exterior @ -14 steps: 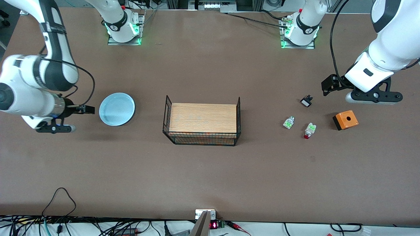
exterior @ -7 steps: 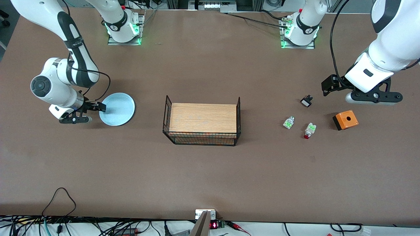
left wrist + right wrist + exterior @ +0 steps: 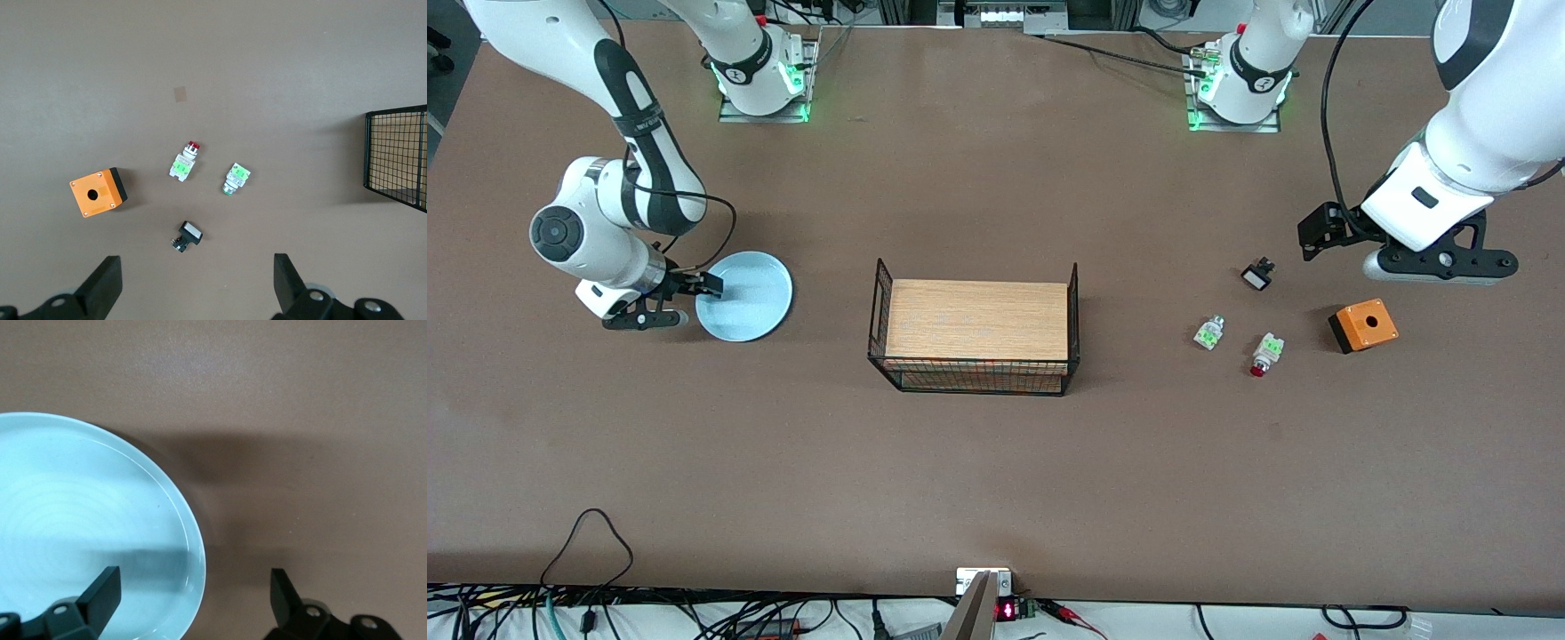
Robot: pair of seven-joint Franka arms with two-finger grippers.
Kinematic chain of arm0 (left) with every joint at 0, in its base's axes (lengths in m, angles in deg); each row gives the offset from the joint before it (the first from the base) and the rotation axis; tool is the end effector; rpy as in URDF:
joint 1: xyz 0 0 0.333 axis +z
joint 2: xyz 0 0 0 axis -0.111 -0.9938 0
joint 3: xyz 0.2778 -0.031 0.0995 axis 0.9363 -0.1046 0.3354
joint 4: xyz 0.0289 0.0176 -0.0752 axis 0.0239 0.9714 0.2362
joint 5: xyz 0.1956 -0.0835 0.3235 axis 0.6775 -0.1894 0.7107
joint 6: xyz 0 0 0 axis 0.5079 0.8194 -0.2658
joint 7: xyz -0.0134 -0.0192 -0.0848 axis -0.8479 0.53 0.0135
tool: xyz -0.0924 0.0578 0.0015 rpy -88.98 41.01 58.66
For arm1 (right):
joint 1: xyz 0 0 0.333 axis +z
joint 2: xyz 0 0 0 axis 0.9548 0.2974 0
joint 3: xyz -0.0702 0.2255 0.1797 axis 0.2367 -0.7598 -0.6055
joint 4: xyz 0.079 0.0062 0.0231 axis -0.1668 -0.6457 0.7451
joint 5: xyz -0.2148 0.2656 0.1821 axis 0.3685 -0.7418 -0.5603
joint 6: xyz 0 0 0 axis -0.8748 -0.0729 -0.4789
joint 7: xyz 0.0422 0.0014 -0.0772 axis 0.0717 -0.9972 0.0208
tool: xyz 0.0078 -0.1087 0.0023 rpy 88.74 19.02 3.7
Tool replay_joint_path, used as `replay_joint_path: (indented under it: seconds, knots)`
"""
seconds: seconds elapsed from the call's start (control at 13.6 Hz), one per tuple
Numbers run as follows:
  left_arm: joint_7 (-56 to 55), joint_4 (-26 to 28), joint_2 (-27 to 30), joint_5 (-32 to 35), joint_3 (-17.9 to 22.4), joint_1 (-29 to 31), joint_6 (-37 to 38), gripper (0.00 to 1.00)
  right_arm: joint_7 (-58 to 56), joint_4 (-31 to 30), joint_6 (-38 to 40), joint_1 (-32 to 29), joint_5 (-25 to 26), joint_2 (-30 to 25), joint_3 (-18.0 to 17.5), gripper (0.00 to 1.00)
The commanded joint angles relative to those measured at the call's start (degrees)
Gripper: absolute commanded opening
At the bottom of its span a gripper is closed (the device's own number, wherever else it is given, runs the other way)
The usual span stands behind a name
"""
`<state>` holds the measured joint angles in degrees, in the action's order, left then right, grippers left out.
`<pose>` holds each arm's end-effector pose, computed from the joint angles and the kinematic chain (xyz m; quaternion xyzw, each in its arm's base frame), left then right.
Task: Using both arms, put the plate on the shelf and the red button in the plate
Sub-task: 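Lower the right gripper to the plate rim and close on it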
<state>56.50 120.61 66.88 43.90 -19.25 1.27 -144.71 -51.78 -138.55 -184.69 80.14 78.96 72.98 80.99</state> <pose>0.5648 -0.0930 0.5475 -0.9997 0.0189 0.0053 0.0166 0.5103 -0.0415 0.1780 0.9972 0.0385 -0.0606 0.0203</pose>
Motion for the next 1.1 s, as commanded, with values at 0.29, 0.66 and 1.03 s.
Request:
replay_joint_path:
  seconds: [0.29, 0.66, 1.03]
  knots:
    - [-0.36, -1.69, -1.05, 0.72, 0.16, 0.45, 1.06, 1.0, -0.94, -0.38, -1.89, -0.32, 0.9, 1.28, -0.21, 0.28]
    - [-0.09, -1.95, -1.49, 0.29, 0.16, 0.71, 0.7, 1.0, -1.12, 0.85, 0.66, -0.06, 0.82, 0.93, -0.21, 0.0]
    - [-0.36, -1.95, -1.49, 0.37, 0.16, 0.71, 0.97, 1.0, 3.44, 9.19, 19.27, -0.15, -0.76, -3.53, -1.09, 0.0]
